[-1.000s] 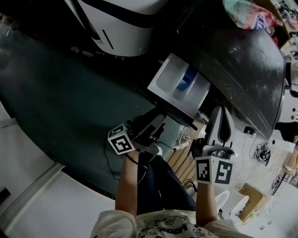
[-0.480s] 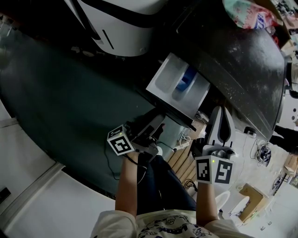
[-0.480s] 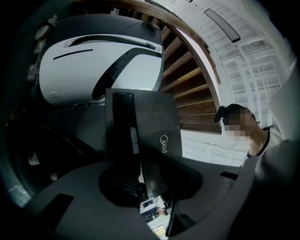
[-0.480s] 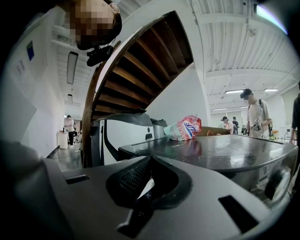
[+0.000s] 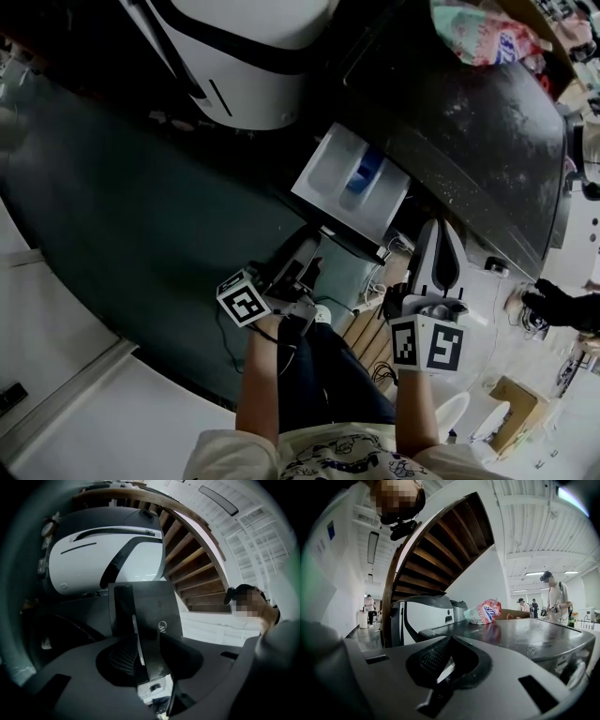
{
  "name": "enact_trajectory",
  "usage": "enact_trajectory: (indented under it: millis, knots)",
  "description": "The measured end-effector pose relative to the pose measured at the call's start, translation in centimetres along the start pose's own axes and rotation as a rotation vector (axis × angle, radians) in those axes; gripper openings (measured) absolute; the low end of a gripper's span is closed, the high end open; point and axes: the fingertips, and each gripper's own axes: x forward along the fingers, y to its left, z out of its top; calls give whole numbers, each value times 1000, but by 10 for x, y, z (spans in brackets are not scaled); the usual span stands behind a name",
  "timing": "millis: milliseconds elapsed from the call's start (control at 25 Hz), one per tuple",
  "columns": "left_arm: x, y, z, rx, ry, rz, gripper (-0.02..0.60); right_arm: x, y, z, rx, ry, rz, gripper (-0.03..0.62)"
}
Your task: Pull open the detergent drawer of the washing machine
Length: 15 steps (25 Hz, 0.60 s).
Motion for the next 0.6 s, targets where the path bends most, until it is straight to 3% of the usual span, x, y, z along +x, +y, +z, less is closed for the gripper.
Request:
enact_trajectory:
  millis: [320, 600]
  knots:
    - [-20, -38, 13, 94, -17, 106, 156, -15, 6, 36, -10, -2, 2, 14]
    - [-13, -104, 29, 352, 39, 178, 142, -28, 11, 78, -10, -17, 3, 14]
